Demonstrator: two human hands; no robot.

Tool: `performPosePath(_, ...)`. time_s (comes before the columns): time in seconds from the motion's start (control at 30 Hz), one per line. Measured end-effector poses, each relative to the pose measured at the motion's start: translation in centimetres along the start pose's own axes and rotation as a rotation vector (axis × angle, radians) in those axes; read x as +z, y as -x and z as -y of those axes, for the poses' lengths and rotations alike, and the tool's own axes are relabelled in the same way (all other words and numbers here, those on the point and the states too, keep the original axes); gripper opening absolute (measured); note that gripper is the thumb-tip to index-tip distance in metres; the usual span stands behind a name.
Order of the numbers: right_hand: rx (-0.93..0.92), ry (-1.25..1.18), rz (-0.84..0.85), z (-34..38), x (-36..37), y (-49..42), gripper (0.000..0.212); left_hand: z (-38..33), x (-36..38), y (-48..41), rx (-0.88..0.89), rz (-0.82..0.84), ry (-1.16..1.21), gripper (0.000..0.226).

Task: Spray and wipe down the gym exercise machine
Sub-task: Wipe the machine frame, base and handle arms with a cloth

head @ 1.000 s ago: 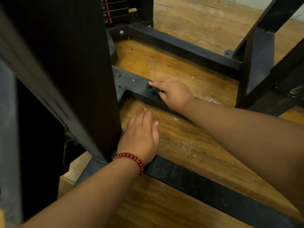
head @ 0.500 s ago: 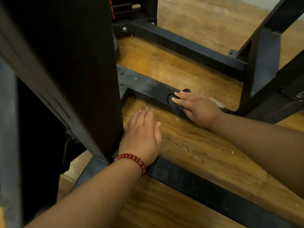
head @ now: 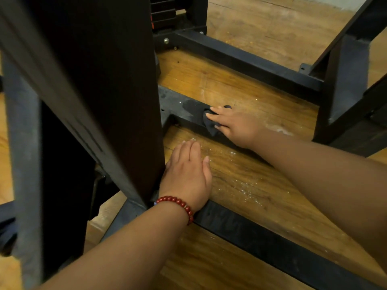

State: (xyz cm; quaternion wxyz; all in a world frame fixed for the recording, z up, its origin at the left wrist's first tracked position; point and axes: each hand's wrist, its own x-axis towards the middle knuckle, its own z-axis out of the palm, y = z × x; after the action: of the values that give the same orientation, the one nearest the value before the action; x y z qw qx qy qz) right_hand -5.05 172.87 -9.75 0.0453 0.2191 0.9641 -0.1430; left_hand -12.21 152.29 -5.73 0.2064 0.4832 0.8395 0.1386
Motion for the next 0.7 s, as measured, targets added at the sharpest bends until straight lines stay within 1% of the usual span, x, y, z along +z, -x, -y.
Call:
performPosePath(0.07,0.028,0.028,0.016,-0.9,-0.1,2.6,0.048,-0.1,0.0,-0.1,-0.006,0.004,-0.006,0.054)
performPosePath(0.13,0.024,0.064,0.031,-0.7,-0.3,2.5,0.049,-0.2,0.1,-0.2,-0.007,-0.005,-0.023,0.054)
performPosePath(0.27,-0.029,0.109,0.041,1.9,-0.6,-3.0,0.049,-0.1,0.2,-0.2,-0.013,-0.013,-0.027,0.054)
performPosePath(0.37,-0.07,0.109,0.105,3.2,-0.8,-6.0,0.05,0.1,0.2,-0.3,-0.025,-0.036,0.027,0.052)
performPosePath(0.43,-0.096,0.083,0.116,2.3,-0.9,-5.2,0.05,0.2,0.3,-0.3,-0.034,-0.035,0.048,0.052)
performPosePath(0.57,-0.077,0.067,0.06,-0.1,-0.4,-0.6,0.048,0.2,0.5,-0.6,-0.025,-0.008,0.031,0.052)
performPosePath(0.7,-0.075,0.081,0.037,0.2,-0.1,-0.9,0.048,-0.2,0.3,-1.5,-0.034,-0.082,0.098,0.049)
